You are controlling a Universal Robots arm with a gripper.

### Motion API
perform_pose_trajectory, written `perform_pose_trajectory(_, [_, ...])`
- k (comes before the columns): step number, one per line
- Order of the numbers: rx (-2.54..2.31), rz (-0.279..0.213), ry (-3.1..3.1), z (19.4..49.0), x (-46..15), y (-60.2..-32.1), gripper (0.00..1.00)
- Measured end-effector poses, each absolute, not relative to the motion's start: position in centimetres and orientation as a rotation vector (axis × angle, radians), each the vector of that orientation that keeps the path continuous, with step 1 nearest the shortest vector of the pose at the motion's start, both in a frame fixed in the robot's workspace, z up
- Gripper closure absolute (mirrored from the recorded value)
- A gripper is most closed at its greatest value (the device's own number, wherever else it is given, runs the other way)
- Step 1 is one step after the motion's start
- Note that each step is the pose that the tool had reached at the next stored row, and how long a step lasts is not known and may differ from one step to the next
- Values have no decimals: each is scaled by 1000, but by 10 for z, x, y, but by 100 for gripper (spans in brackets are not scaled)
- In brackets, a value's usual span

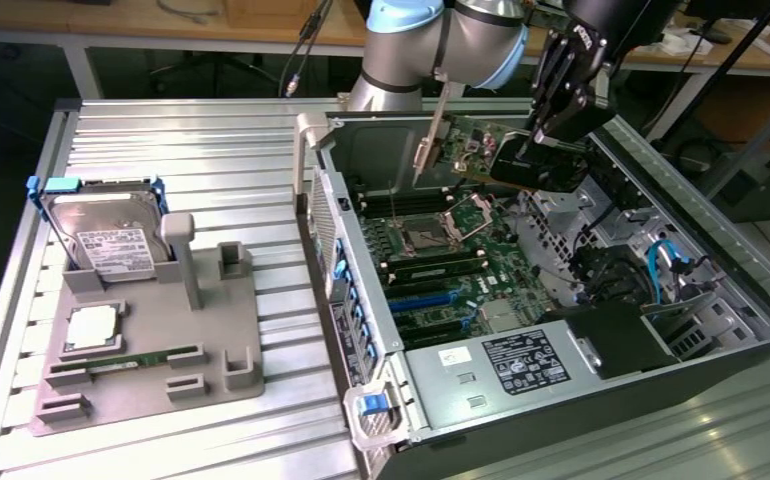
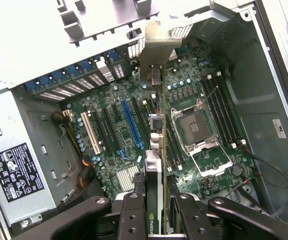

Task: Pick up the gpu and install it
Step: 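Insert the gpu into the slot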

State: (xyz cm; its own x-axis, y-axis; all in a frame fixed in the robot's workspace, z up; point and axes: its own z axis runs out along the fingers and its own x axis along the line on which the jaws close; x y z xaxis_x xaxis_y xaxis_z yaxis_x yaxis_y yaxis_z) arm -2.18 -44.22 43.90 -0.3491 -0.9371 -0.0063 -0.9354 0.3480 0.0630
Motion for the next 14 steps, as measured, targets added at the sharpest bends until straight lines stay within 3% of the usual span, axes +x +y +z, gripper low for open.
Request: perform_pose_trajectory(14, [1786,-86,-2545,439,-22,-442,73])
